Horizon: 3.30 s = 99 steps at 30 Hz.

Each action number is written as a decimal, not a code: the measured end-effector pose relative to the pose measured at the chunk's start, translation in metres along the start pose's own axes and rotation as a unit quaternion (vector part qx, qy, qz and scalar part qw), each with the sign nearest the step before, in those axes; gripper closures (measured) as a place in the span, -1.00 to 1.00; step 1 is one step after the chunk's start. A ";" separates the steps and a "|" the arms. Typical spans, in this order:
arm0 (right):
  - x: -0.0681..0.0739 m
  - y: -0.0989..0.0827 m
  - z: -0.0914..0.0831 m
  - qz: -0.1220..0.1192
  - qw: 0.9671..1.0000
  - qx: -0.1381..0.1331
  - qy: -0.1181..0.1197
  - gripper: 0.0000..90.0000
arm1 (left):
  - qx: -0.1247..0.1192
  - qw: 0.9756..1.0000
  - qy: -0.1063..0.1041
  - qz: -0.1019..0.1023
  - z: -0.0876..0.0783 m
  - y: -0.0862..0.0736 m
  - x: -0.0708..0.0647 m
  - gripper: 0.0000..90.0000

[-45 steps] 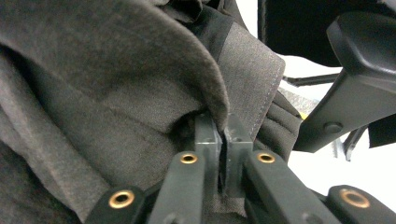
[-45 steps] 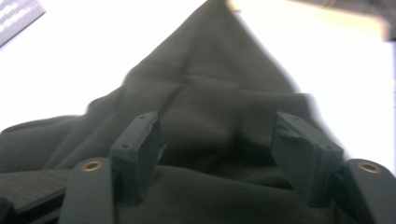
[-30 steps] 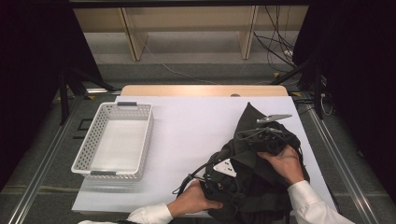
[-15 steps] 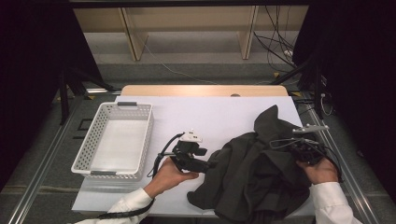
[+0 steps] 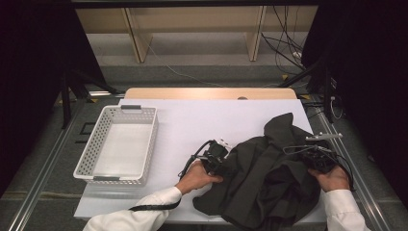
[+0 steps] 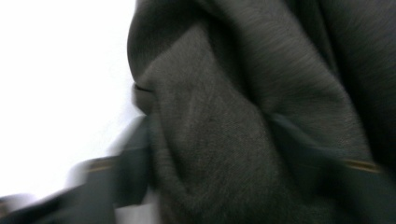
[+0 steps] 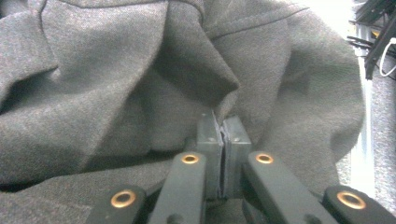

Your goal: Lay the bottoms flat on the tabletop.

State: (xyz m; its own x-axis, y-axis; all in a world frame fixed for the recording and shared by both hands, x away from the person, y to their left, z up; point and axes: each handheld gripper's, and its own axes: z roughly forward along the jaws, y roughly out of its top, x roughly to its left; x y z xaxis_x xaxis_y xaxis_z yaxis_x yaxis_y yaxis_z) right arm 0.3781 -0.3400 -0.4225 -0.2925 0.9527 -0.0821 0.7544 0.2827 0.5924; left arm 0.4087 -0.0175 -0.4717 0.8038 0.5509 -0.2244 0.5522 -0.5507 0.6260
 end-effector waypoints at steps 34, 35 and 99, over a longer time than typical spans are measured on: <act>-0.029 -0.007 0.010 0.022 0.999 0.008 -0.047 0.90 | 0.029 0.998 0.022 -0.045 -0.109 -0.081 0.029 0.47; -0.028 -0.006 0.008 0.025 0.998 0.005 -0.050 0.76 | 0.029 0.998 0.020 -0.050 -0.113 -0.078 0.029 0.35; 0.000 0.023 0.026 -0.029 1.000 0.008 0.001 0.89 | -0.031 0.995 0.029 -0.091 -0.100 -0.014 0.034 -0.09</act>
State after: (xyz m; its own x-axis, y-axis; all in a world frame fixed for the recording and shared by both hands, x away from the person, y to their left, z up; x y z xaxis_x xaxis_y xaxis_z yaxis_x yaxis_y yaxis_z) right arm 0.4112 -0.3305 -0.4296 -0.3377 0.9344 -0.1136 0.7453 0.3392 0.5740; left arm 0.4057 0.0717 -0.4136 0.6767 0.6741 -0.2962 0.6713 -0.3996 0.6242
